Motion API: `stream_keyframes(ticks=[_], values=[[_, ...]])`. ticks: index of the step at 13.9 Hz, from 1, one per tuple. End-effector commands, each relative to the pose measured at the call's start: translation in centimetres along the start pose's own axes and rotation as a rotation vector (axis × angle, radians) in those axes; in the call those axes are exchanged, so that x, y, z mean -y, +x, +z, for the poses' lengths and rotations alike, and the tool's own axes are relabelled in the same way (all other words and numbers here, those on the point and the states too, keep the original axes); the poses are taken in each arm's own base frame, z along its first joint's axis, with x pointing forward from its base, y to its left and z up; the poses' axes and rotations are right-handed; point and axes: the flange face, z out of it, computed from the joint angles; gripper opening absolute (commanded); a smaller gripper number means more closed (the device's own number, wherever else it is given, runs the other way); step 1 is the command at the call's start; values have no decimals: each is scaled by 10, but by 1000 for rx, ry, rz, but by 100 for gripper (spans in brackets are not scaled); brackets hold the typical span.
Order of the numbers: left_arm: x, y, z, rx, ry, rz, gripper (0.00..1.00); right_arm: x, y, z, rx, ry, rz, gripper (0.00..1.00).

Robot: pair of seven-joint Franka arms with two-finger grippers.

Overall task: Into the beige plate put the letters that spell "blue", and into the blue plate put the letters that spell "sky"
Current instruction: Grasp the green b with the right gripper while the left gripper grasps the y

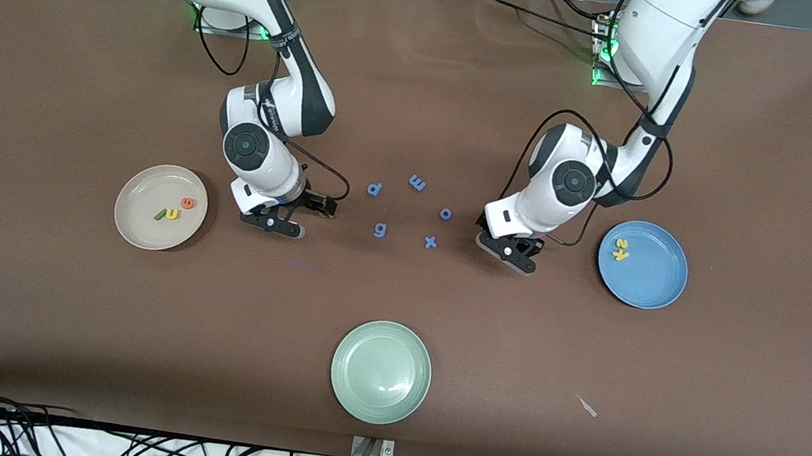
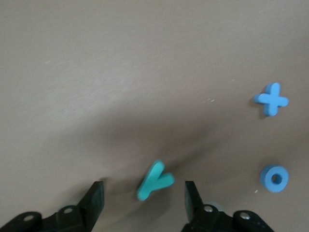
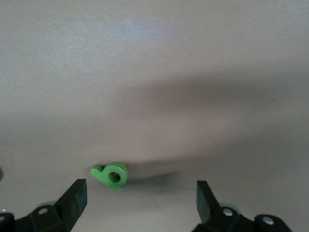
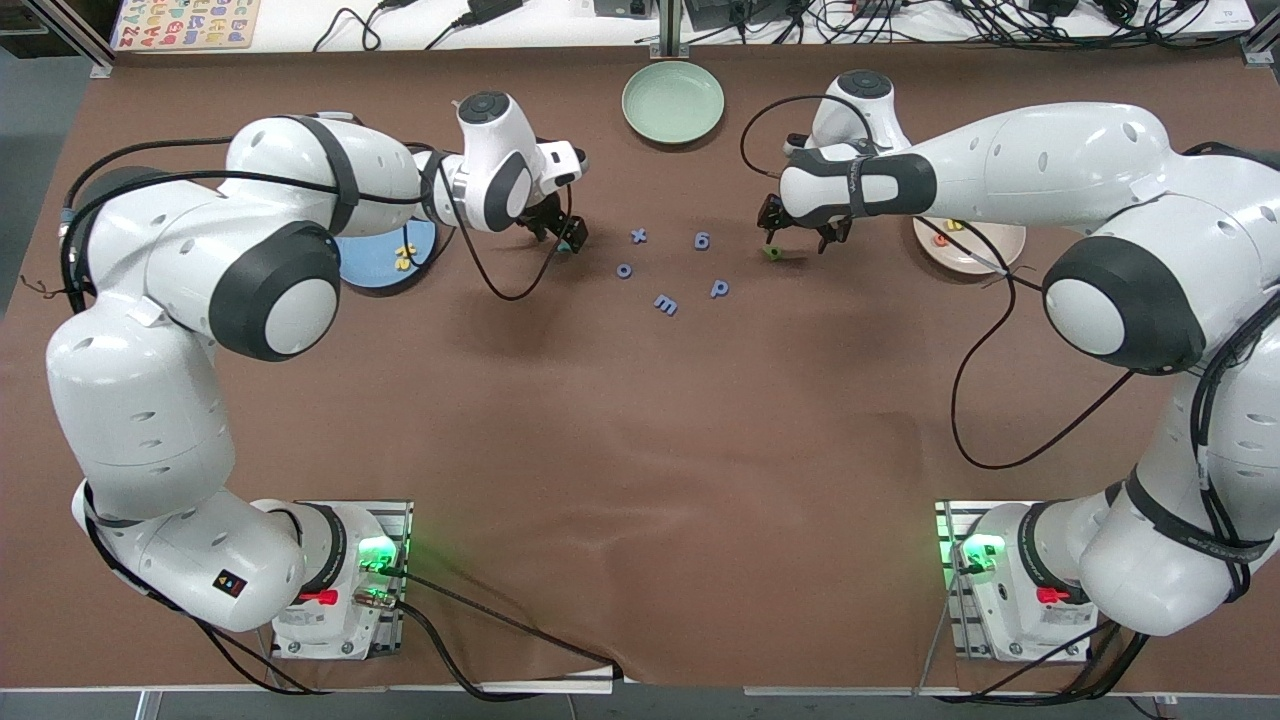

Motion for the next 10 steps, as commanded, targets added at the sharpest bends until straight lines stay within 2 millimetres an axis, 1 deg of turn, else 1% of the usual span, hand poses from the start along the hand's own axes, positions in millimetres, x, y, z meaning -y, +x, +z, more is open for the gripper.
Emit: stream_keyframes(ticks=[1,3,4,5,7,8,9,10], values=[[-14,11,6,-11,-6,23,75,19,2,7,-10,17,-7,100],[-14,10,11,-5,-3,38,75,24,2,17,-32,24,-16,100],[-14,9,13,-1,0,52,72,28,-1,22,-39,24,-24,100],[-14,11,12,-13,14,87,69,29,-1,23,-46,27,-25,100],[-13,11,12,-23,29,107,69,30,-2,25,-45,25,-28,99],[-13,11,13,-22,30,111,70,30,-3,28,-42,22,-30,89],[-12,9,14,-17,30,112,70,30,-4,27,-41,22,-30,76],[-12,8,15,-14,31,113,72,29,-4,29,-39,20,-30,60]])
